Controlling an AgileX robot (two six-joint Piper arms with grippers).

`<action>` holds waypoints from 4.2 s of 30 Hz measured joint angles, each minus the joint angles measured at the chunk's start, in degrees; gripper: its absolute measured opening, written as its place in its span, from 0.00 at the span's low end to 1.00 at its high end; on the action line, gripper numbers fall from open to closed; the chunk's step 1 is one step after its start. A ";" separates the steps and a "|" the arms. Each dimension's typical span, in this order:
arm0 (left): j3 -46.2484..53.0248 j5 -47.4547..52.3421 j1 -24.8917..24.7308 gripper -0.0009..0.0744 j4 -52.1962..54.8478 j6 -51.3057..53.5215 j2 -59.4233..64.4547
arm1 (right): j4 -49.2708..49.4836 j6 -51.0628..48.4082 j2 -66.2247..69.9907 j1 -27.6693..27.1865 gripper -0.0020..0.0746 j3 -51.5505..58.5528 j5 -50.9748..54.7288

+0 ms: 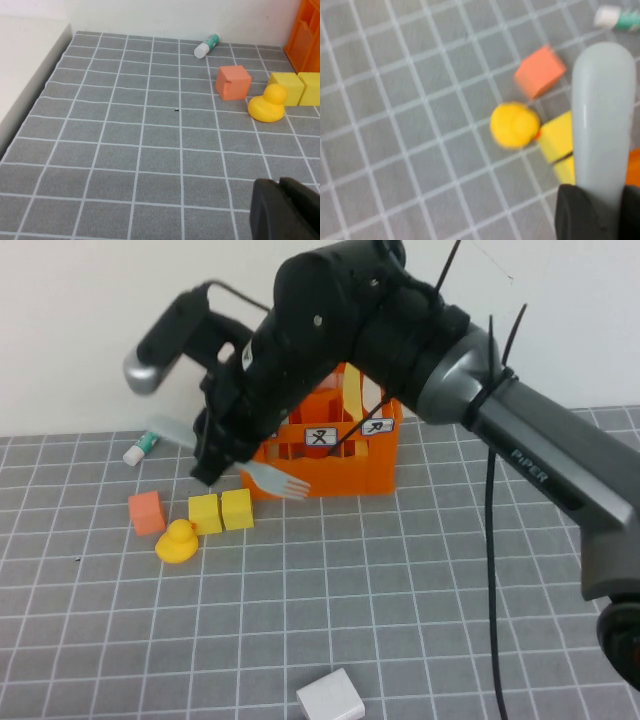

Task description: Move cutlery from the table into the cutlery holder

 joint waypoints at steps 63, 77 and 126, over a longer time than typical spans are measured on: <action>0.00 0.00 0.00 0.01 0.00 0.00 0.00 | 5.92 12.91 -5.42 -8.47 0.23 51.44 -104.98; 0.00 0.00 0.00 0.01 0.00 0.00 0.00 | 5.45 14.27 -0.58 -8.47 0.24 44.71 -100.29; 0.00 0.00 0.00 0.01 0.00 0.05 0.00 | -20.54 20.18 -74.86 -8.36 0.02 107.44 -69.82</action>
